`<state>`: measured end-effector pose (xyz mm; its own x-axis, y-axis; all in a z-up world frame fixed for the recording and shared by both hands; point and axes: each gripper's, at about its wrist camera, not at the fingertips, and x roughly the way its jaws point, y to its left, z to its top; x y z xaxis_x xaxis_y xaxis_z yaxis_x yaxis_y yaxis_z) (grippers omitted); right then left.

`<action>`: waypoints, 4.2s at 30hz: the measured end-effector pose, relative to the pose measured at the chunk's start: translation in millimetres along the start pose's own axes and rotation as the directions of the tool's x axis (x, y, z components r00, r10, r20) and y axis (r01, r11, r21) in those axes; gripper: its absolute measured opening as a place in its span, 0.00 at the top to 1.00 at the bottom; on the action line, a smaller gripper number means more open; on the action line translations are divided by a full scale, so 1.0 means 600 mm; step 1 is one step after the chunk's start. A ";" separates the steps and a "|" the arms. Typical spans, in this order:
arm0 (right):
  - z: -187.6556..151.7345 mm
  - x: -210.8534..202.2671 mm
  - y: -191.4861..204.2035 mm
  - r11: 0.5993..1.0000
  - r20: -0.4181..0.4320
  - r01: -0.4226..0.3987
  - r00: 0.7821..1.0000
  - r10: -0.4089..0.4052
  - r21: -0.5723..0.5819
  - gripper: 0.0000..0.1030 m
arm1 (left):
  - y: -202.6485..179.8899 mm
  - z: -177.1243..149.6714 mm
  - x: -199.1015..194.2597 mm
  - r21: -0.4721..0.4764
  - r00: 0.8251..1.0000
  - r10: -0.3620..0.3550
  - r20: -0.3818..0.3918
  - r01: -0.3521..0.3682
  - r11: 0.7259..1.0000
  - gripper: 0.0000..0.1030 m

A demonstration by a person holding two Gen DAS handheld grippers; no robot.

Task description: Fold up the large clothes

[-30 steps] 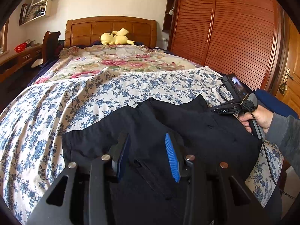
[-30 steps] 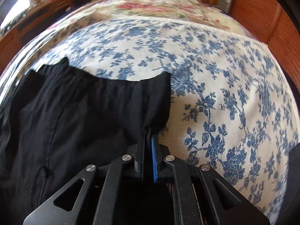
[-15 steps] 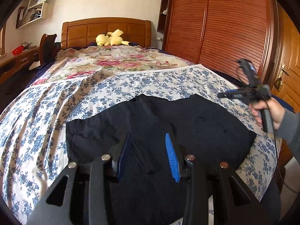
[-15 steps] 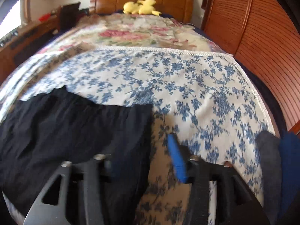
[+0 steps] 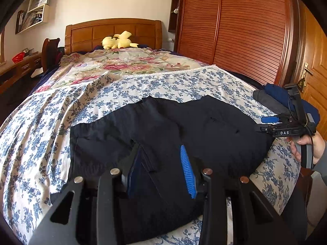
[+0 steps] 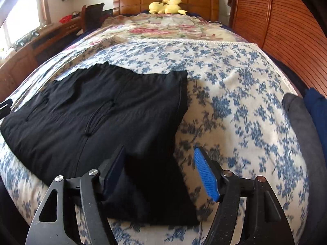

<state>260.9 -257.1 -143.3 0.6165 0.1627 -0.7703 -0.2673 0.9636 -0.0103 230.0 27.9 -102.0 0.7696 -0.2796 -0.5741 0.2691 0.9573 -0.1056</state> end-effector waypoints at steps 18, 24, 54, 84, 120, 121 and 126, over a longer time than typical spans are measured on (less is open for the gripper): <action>-0.052 0.004 -0.003 0.999 -0.019 -0.007 1.000 0.007 0.036 0.25 | 0.083 -0.090 -0.085 -0.105 0.991 0.135 -0.014 -0.136 0.985 0.63; -0.061 0.019 0.001 0.998 -0.048 -0.027 0.998 0.030 0.051 0.23 | 0.128 -0.124 -0.113 -0.152 0.984 0.174 -0.023 -0.176 0.973 0.63; -0.071 0.021 0.011 0.975 -0.032 -0.176 0.983 0.182 0.137 0.79 | 0.129 -0.144 -0.081 -0.126 0.978 0.177 -0.110 -0.190 0.974 0.90; -0.176 -0.163 -0.051 0.996 0.058 -0.088 0.995 0.086 0.028 0.83 | -0.031 -0.154 -0.233 -0.089 0.991 0.092 -0.095 -0.101 0.991 0.75; -0.202 -0.177 -0.081 0.958 0.149 -0.257 0.960 0.237 0.130 0.83 | -0.272 -0.127 0.020 0.103 0.957 -0.075 -0.279 0.107 0.989 0.65; -0.198 -0.186 -0.080 0.952 0.172 -0.276 0.952 0.252 0.133 0.83 | -0.271 -0.127 0.019 0.102 0.957 -0.077 -0.280 0.110 0.989 0.65; -0.173 -0.217 -0.055 0.952 0.226 -0.288 0.939 0.259 0.105 0.84 | -0.258 -0.115 -0.011 0.077 0.963 -0.082 -0.258 0.106 0.991 0.65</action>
<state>112.5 -332.4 -108.9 0.6774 0.4504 -0.5816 -0.3540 0.8927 0.2790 143.4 -113.2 -138.2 0.5690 -0.3292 -0.7536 0.3923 0.9140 -0.1031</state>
